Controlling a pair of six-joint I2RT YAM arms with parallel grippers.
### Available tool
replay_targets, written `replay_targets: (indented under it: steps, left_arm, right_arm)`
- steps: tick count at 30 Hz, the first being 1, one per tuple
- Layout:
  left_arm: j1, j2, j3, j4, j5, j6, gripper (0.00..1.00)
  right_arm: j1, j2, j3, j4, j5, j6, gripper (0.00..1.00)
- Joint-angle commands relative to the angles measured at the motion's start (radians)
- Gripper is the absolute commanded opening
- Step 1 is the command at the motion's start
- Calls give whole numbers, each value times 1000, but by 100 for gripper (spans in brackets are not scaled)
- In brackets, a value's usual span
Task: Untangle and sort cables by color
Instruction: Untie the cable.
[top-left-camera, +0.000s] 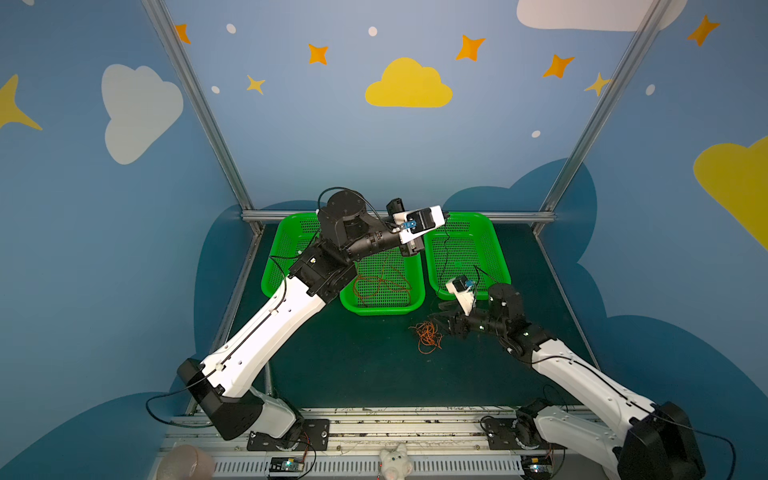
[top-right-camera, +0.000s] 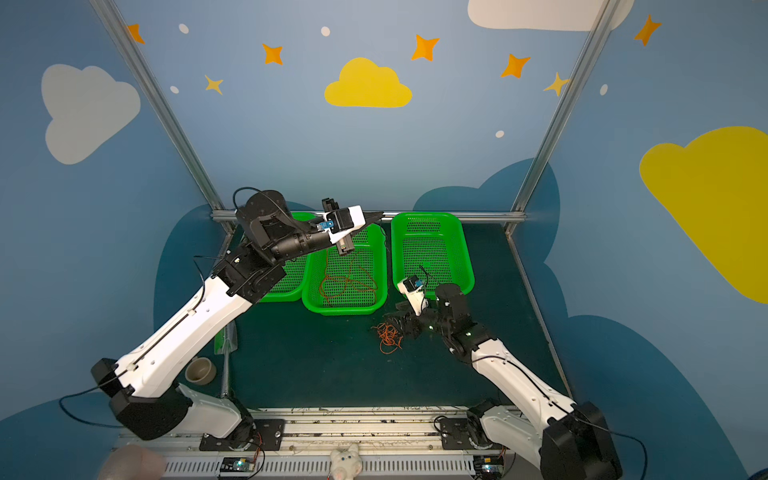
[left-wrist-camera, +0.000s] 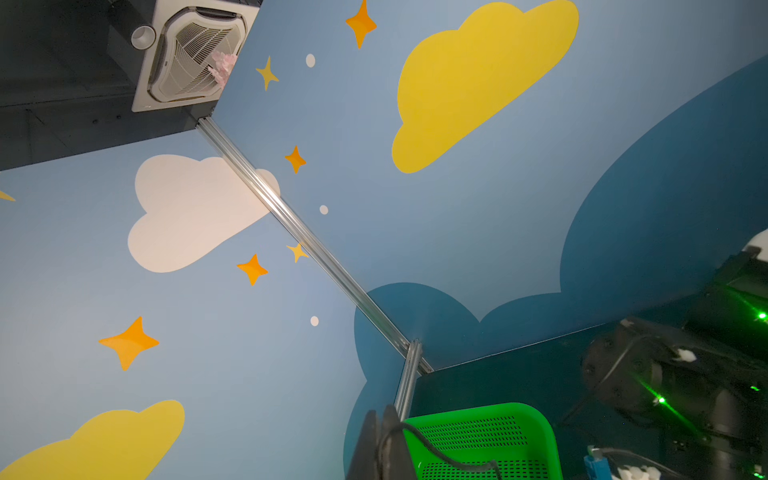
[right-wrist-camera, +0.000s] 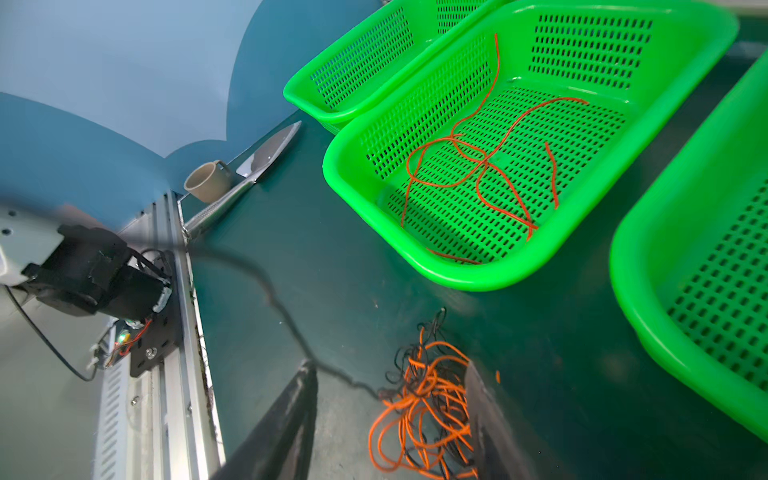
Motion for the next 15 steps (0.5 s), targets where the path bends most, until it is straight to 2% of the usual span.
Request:
replay_targets:
  steps: [1, 2, 7, 11, 12, 13, 15]
  left_arm:
    - [-5, -6, 2, 22, -7, -15, 3]
    - [-4, -5, 2, 21, -12, -18, 3]
    - [-4, 4, 0, -2, -23, -31, 3]
    - [2, 27, -22, 12, -104, -60, 6]
    - [5, 34, -23, 8, -121, -70, 13]
    - [10, 40, -24, 6, -136, -89, 25]
    - [23, 45, -39, 7, -146, -127, 36]
  right_arm:
    - [4, 59, 77, 16, -49, -31, 47]
    - [6, 76, 91, 1, -54, -24, 43]
    - [14, 65, 101, 3, -79, -12, 1]
    - [14, -25, 101, 10, -66, 37, 0]
    - [14, -51, 106, -9, -14, 108, 0]
    - [13, -81, 108, -14, 6, 129, 0]
    - [4, -125, 111, -18, 4, 138, 0]
